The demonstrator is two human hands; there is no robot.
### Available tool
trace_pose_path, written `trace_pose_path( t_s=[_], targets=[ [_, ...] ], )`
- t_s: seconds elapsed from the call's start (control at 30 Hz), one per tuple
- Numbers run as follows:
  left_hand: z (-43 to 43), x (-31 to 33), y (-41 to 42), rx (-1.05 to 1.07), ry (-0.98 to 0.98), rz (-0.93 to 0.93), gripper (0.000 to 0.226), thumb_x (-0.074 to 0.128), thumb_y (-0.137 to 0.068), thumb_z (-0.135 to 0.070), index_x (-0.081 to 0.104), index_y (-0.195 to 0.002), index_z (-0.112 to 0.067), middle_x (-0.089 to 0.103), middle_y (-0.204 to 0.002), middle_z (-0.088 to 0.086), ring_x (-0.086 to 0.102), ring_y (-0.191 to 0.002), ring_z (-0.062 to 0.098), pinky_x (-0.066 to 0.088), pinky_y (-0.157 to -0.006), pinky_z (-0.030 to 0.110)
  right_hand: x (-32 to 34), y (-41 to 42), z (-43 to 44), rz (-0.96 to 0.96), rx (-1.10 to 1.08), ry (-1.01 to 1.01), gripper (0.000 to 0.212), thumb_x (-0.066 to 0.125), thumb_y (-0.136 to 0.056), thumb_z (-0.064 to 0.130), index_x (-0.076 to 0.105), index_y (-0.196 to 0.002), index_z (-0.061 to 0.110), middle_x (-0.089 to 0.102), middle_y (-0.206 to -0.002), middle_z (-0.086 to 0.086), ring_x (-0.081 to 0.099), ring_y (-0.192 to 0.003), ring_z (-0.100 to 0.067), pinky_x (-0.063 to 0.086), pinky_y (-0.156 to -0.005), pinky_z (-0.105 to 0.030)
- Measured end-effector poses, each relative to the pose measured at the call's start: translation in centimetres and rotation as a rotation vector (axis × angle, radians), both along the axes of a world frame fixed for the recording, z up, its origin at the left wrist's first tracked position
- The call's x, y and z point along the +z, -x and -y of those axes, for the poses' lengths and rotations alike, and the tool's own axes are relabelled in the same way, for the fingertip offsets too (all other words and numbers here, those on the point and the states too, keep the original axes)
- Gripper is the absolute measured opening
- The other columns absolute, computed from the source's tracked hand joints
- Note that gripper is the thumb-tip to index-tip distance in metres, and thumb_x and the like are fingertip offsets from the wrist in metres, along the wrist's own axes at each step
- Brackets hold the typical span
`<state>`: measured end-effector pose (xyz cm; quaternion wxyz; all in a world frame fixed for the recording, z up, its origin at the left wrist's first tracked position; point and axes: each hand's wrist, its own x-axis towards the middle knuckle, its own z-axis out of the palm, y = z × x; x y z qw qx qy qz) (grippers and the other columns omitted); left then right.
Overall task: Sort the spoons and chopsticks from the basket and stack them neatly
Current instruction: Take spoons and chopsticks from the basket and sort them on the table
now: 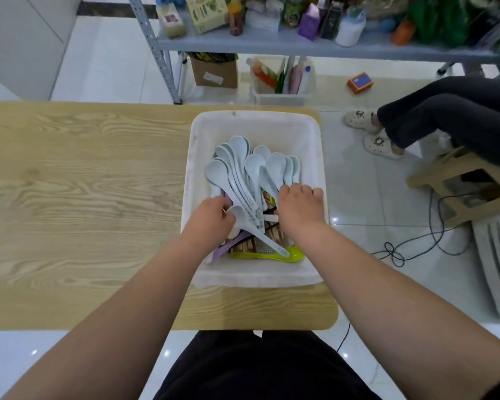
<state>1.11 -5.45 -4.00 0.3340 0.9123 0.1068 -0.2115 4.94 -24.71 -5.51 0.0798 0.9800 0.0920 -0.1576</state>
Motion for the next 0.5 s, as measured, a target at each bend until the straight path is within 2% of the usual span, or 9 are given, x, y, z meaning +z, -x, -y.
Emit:
trace_pose_path(
  t_s=[0.03,0.1,0.17,0.23,0.33,0.43,0.5],
  targets=[
    [0.0,0.2,0.5,0.113,0.116,-0.043,0.008,0.051,-0.095,-0.018,0.056,-0.087,-0.019,0.061,-0.084,0.006,0.069,-0.073,0.025,0.052,-0.059,0.035,0.1,0.0,0.2,-0.005,0.009,-0.013,0.031,0.054,-0.090,0.012,0.049,-0.121,0.014,0.057,-0.118,-0.008,0.055,-0.107,-0.028,0.033,-0.085,-0.040],
    [0.3,0.8,1.5,0.352,0.367,-0.136,0.007,0.054,-0.097,-0.022,0.053,-0.093,-0.016,0.062,-0.094,0.008,0.074,-0.076,0.025,0.061,-0.069,0.040,0.2,-0.3,0.6,0.001,0.007,-0.065,0.025,0.050,-0.092,0.011,0.051,-0.117,0.013,0.061,-0.114,-0.007,0.060,-0.103,-0.027,0.031,-0.080,-0.039],
    [0.9,1.3,2.4,0.539,0.552,-0.168,0.011,0.054,-0.100,-0.019,0.049,-0.098,-0.009,0.057,-0.102,0.013,0.072,-0.081,0.027,0.061,-0.067,0.034,0.8,-0.7,1.3,-0.008,-0.013,-0.135,0.019,0.049,-0.095,0.014,0.051,-0.114,0.013,0.064,-0.110,-0.006,0.062,-0.096,-0.027,0.030,-0.076,-0.037],
    [1.4,2.0,3.1,0.662,0.657,-0.154,0.009,0.053,-0.100,-0.016,0.048,-0.101,-0.008,0.055,-0.109,0.020,0.072,-0.086,0.032,0.060,-0.065,0.032,1.5,-0.7,2.0,-0.039,-0.058,-0.293,0.014,0.048,-0.097,0.017,0.050,-0.110,0.012,0.061,-0.104,-0.008,0.060,-0.090,-0.029,0.036,-0.072,-0.036],
    [1.8,2.8,4.1,0.815,0.785,-0.132,0.014,0.054,-0.100,-0.020,0.051,-0.105,-0.007,0.055,-0.119,0.026,0.070,-0.097,0.042,0.061,-0.076,0.045,3.2,0.9,2.8,-0.098,-0.114,-0.628,0.015,0.050,-0.096,0.017,0.048,-0.111,0.014,0.052,-0.101,-0.005,0.055,-0.085,-0.027,0.037,-0.064,-0.035],
    [2.2,4.2,5.0,0.921,0.921,-0.105,0.028,0.052,-0.102,-0.022,0.051,-0.123,-0.002,0.057,-0.122,0.025,0.068,-0.103,0.045,0.056,-0.088,0.059,4.5,3.6,2.8,-0.160,-0.047,-0.932,0.017,0.053,-0.095,0.017,0.052,-0.112,0.019,0.051,-0.101,0.003,0.051,-0.085,-0.016,0.035,-0.069,-0.029],
    [2.3,5.2,5.9,0.960,0.966,-0.076,0.033,0.049,-0.104,-0.022,0.052,-0.128,0.000,0.061,-0.122,0.025,0.068,-0.105,0.045,0.054,-0.091,0.062,4.9,5.6,2.4,-0.288,0.005,-1.047,0.013,0.056,-0.095,0.020,0.054,-0.106,0.028,0.054,-0.098,0.005,0.052,-0.080,-0.010,0.037,-0.068,-0.025]
  ],
)
